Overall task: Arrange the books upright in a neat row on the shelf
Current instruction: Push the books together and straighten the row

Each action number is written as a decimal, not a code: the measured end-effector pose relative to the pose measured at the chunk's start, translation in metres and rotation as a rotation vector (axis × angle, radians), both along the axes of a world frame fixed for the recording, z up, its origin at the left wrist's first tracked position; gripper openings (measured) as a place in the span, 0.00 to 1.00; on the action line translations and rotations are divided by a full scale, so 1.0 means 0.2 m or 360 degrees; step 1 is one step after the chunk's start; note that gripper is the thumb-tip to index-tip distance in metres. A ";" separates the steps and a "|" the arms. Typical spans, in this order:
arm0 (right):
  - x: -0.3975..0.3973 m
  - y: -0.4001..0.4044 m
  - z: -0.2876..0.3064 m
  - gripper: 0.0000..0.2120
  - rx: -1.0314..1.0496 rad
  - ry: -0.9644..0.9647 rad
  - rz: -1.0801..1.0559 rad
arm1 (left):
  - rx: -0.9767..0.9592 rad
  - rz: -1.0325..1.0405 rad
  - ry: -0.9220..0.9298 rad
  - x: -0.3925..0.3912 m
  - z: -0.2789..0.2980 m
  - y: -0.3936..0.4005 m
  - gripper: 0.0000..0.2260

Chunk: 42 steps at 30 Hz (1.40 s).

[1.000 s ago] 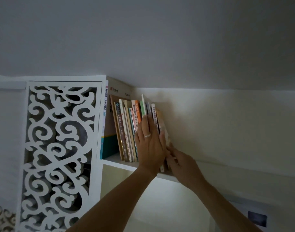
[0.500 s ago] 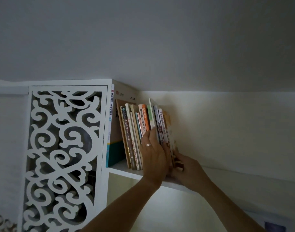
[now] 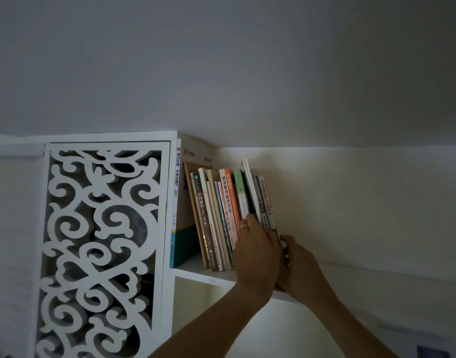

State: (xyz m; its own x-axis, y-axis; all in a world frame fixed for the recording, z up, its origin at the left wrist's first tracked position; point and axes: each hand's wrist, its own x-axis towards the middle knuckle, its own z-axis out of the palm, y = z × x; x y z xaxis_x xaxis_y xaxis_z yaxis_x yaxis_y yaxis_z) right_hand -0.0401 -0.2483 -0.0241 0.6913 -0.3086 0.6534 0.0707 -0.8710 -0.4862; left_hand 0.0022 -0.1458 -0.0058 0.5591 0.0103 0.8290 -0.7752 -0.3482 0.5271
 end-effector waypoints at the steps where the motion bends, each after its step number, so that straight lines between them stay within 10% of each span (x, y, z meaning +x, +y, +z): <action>1: 0.00 0.00 0.00 0.22 0.0018 -0.0006 -0.0027 | 0.0031 0.0009 0.0064 0.00 0.01 0.01 0.11; 25: 0.05 0.07 -0.02 0.16 -0.0239 -0.0156 -0.0228 | 0.0052 -0.0264 0.0104 -0.01 0.08 0.12 0.21; 42: 0.09 0.15 -0.02 0.36 0.0164 -0.0057 -0.0275 | 0.0108 -0.0444 0.0039 -0.27 0.17 0.50 0.16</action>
